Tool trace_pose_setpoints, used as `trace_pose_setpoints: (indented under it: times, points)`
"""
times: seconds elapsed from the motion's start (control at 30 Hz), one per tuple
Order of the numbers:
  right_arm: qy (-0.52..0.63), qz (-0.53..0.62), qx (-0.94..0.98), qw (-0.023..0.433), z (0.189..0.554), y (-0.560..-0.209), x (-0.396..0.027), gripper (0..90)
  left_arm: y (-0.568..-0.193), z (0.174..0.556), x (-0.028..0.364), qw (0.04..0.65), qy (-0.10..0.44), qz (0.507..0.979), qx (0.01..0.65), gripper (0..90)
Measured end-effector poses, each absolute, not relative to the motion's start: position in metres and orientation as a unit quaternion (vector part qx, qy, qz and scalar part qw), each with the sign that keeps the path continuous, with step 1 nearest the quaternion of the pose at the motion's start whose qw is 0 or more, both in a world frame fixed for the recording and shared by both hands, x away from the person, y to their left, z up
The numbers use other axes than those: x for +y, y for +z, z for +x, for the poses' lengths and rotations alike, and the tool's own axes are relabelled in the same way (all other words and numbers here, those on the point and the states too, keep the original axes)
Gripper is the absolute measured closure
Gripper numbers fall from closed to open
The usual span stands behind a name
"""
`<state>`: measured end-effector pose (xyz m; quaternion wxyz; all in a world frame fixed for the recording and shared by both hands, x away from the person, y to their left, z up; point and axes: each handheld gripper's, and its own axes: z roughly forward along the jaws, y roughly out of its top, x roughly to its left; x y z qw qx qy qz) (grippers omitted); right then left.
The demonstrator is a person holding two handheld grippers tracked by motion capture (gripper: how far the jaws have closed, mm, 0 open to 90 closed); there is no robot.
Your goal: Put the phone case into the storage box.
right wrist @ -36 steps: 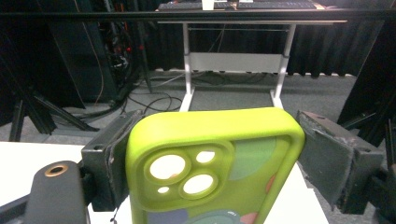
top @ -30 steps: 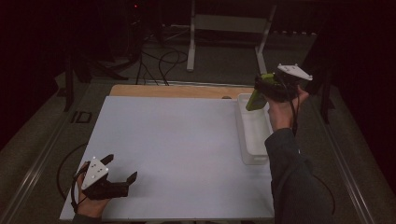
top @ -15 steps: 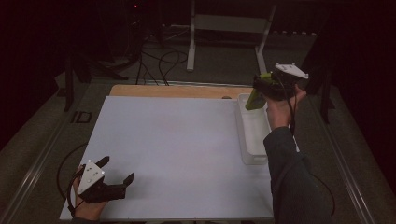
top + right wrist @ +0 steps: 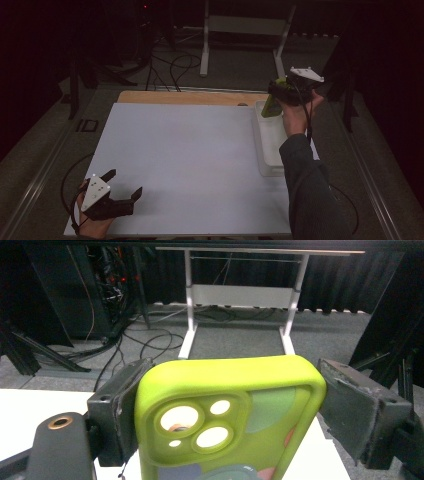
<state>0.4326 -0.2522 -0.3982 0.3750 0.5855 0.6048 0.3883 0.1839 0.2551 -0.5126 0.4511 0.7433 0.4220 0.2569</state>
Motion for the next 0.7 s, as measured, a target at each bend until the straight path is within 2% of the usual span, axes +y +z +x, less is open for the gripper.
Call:
trace_pose_setpoints:
  times: [0.7]
  points:
    - [0.373,0.597,0.603,0.375,0.446,-0.412,-0.248,18.1,-0.514,0.183,0.257,0.448,0.264,0.74,0.427,0.0]
